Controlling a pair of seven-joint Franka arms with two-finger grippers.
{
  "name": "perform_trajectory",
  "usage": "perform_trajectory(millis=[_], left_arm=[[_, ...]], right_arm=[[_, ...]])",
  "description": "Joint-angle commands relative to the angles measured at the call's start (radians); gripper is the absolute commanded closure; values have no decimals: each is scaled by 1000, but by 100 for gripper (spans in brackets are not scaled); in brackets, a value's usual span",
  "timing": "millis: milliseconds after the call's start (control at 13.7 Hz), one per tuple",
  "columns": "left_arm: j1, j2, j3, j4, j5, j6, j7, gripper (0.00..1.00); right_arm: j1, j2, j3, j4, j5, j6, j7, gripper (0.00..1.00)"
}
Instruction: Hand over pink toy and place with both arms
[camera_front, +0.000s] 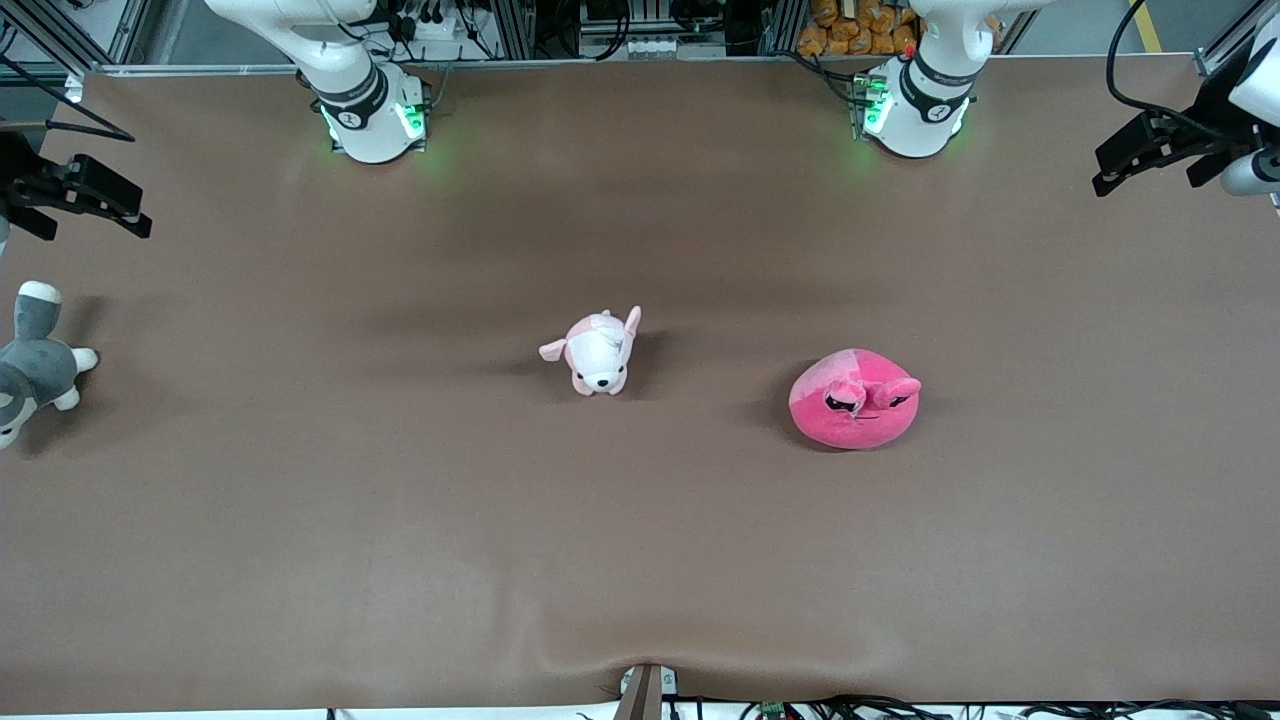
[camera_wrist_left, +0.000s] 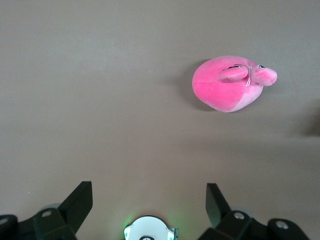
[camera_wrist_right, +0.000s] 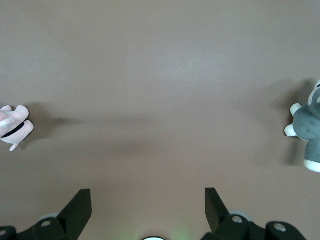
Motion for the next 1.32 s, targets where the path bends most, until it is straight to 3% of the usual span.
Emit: perform_trajectory(millis=[0,1242], left_arm=[[3,15,-1,33,21,-25,21,0],[17,54,4,47,6,-42,17,0]], right_arm=[[-13,0,4,6,20,-8,-16,0],[-20,0,4,4,20,-8,-17,0]])
